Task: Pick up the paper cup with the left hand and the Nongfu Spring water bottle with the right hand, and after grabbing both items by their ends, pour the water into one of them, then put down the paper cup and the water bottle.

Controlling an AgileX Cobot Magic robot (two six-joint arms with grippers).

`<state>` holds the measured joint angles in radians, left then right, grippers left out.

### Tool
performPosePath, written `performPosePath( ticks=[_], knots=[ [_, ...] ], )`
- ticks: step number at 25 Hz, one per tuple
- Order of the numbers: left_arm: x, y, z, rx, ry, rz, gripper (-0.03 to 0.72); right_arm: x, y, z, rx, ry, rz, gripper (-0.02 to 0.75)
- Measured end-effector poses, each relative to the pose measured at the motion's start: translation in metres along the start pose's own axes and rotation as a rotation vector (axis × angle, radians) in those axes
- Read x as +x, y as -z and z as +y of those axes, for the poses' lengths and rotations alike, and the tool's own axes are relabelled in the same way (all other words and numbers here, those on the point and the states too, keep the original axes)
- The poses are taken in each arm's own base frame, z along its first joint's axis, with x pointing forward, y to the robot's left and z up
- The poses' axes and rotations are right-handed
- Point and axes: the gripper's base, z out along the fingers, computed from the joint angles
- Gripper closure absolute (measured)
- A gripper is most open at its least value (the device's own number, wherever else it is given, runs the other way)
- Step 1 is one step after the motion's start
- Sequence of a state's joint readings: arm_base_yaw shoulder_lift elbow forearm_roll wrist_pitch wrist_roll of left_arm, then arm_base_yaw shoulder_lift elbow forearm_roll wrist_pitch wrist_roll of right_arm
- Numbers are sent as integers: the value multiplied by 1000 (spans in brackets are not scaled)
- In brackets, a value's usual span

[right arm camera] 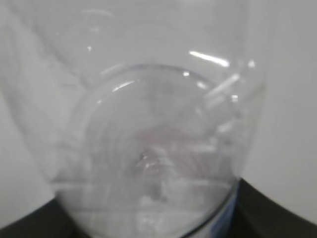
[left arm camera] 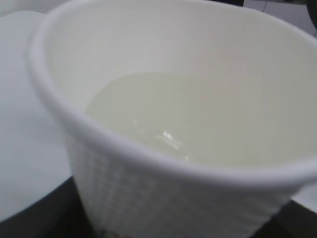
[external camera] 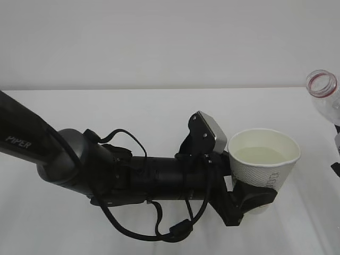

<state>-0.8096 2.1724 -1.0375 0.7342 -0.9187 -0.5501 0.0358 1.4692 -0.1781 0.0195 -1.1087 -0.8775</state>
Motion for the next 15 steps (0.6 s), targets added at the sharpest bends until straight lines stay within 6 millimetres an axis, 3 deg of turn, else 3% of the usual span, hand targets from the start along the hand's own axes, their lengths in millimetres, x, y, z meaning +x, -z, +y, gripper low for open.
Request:
performPosePath(
  ticks=[7,15],
  knots=[
    [0,0,0,1,1,-5,169,0,0,0,0,-141,0,334],
    [0,0,0,1,1,-5,169,0,0,0,0,-496,0,334]
  ],
)
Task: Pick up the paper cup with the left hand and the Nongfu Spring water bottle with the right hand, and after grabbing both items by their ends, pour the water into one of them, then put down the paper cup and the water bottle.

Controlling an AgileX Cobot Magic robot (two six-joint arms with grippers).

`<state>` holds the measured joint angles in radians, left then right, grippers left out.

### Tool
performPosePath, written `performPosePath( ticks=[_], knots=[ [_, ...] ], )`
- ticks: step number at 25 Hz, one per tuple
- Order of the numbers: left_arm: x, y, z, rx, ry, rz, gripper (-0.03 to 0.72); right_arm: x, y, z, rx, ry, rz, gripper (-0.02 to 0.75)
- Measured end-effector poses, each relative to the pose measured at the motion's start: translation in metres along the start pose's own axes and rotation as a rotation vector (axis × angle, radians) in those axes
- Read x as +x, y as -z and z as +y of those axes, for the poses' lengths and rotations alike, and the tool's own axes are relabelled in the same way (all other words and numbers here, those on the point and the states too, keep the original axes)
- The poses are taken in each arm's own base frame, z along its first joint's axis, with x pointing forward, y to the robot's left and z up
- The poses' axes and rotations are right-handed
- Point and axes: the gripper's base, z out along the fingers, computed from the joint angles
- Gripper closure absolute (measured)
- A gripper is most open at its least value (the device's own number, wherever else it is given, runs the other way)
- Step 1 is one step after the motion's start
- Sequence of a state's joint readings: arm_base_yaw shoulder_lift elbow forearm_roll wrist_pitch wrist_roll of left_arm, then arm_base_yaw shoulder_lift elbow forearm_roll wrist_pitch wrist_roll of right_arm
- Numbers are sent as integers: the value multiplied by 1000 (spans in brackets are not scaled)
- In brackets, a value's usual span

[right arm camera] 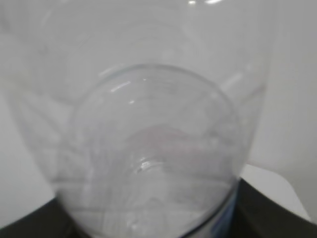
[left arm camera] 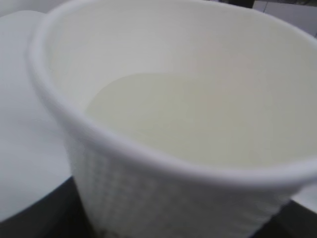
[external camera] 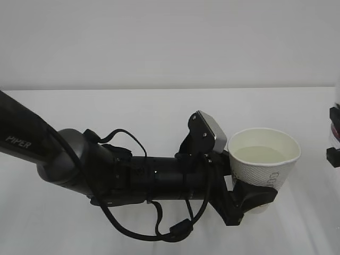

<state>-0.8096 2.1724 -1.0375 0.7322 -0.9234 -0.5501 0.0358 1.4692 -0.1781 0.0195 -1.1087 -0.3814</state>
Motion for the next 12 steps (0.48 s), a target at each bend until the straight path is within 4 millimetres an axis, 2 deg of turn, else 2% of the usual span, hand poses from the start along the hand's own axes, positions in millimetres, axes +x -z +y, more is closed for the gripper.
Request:
performPosePath(
  ticks=[12],
  knots=[
    [0,0,0,0,0,0,169,0,0,0,2,-351,0,334]
  ],
)
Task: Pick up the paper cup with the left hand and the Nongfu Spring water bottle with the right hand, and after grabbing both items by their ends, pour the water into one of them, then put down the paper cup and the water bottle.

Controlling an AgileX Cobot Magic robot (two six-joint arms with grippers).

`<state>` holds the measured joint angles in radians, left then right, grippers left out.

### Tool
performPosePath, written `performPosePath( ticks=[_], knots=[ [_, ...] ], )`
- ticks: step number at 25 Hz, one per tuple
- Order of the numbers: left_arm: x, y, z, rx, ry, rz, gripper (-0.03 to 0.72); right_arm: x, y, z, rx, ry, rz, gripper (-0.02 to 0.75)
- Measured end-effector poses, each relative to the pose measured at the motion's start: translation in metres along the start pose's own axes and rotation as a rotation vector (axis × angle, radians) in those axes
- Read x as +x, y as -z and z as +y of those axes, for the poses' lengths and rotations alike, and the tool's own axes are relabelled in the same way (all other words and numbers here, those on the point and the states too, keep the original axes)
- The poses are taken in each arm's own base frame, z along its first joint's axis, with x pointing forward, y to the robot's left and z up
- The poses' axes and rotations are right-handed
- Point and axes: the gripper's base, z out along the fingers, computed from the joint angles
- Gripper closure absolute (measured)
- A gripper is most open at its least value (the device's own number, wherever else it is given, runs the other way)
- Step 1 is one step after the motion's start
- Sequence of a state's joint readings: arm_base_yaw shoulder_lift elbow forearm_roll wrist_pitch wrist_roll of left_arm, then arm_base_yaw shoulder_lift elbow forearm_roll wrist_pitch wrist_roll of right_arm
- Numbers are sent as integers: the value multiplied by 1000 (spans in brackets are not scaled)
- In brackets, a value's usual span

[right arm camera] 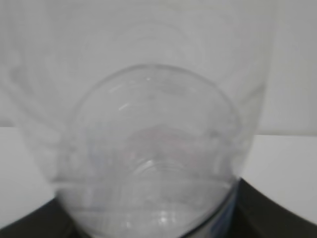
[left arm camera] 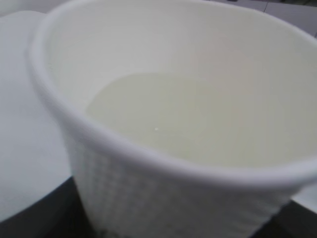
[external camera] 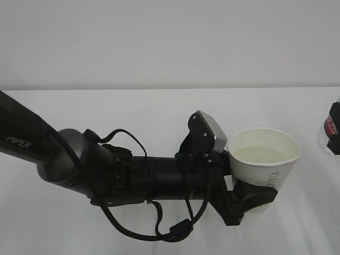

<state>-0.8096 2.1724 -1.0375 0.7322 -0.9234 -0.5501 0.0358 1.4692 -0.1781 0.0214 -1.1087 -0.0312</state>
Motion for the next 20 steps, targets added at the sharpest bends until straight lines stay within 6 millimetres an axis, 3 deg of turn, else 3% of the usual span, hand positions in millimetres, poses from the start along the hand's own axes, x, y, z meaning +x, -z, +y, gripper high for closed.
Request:
performPosePath(
  ticks=[16,20],
  knots=[
    [0,0,0,1,0,-2,169,20,-7,-1,14,-61,97,335],
    [0,0,0,2,0,-3,169,18,-19,-1,25,-66,85,335]
  ],
)
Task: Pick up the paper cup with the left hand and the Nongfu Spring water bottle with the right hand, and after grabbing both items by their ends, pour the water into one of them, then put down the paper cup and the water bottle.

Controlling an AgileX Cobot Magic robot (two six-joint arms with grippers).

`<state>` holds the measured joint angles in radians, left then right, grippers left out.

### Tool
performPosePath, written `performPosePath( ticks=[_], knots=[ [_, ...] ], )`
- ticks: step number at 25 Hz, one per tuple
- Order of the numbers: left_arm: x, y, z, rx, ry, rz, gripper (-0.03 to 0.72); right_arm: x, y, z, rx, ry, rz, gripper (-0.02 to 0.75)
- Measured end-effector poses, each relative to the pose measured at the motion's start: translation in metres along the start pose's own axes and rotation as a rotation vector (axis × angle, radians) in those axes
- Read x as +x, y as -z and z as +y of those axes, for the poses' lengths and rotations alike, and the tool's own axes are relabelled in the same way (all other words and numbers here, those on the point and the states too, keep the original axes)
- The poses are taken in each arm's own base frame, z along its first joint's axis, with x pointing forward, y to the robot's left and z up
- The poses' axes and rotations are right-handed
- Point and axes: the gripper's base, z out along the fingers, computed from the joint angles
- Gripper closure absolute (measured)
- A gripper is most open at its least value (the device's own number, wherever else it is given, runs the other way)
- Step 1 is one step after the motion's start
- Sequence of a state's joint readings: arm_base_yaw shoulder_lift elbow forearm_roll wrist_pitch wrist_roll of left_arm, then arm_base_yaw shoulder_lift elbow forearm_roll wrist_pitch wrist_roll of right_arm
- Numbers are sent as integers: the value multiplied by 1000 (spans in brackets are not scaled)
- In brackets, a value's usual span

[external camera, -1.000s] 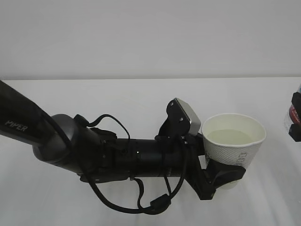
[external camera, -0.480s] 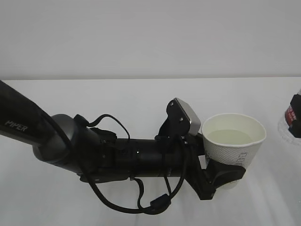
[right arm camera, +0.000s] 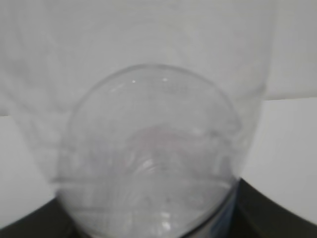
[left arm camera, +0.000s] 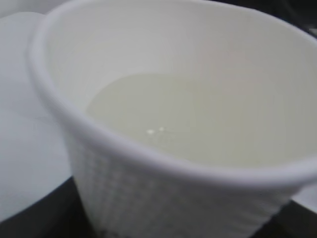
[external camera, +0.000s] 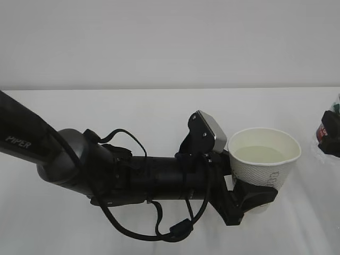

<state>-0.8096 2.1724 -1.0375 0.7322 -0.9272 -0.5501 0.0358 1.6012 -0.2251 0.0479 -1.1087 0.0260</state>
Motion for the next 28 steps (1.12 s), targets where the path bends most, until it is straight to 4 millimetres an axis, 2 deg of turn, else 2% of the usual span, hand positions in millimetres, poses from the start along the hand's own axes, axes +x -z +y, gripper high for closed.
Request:
performPosePath(
  ticks=[11,19,28],
  knots=[
    [-3,0,-2,17,0,-28,169,5,-36,1,1,-1,12,337],
    [-3,0,-2,18,0,-29,169,17,-62,2,2,0,39,337],
    [-4,0,0,3,13,-40,169,20,-99,3,-1,-1,13,337]
  ],
)
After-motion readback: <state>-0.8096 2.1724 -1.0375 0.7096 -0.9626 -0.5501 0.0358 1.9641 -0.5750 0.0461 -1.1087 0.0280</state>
